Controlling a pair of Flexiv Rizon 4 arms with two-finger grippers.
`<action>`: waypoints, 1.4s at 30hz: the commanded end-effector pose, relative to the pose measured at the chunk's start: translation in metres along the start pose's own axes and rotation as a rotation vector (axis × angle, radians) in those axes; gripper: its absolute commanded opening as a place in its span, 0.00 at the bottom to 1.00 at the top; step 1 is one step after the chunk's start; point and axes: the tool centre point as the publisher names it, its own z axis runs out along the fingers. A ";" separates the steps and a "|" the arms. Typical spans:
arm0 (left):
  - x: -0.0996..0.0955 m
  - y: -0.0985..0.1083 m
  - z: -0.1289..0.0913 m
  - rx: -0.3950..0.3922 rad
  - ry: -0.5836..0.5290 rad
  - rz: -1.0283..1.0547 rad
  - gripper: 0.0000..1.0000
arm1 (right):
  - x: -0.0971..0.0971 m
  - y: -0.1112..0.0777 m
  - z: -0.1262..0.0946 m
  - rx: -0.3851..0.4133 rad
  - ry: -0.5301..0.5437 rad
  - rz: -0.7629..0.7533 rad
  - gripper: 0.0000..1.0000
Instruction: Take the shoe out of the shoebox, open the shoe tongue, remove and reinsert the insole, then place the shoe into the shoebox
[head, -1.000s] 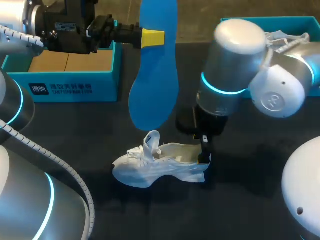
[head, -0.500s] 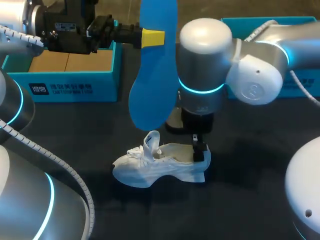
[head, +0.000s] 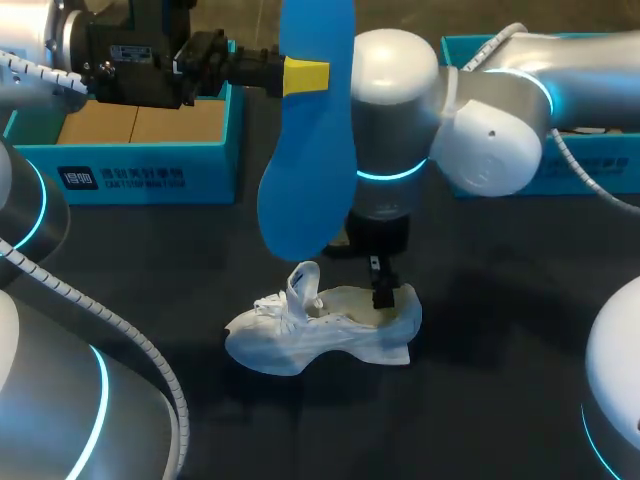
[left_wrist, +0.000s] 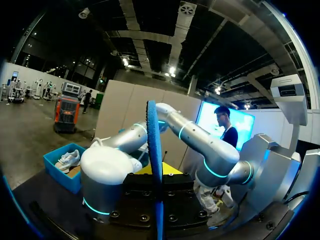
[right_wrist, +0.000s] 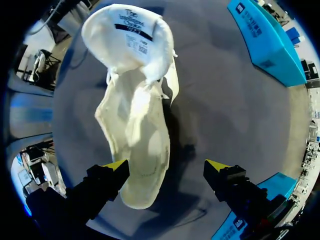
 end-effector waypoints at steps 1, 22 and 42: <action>0.000 0.001 0.001 0.000 0.001 0.000 0.00 | -0.007 0.010 0.016 0.007 0.008 0.003 1.00; 0.000 0.001 0.001 0.000 0.001 0.000 0.00 | -0.009 0.022 0.051 0.003 0.025 0.028 1.00; 0.000 0.001 0.001 0.000 0.001 0.000 0.00 | 0.003 0.020 0.061 0.010 0.073 0.041 0.00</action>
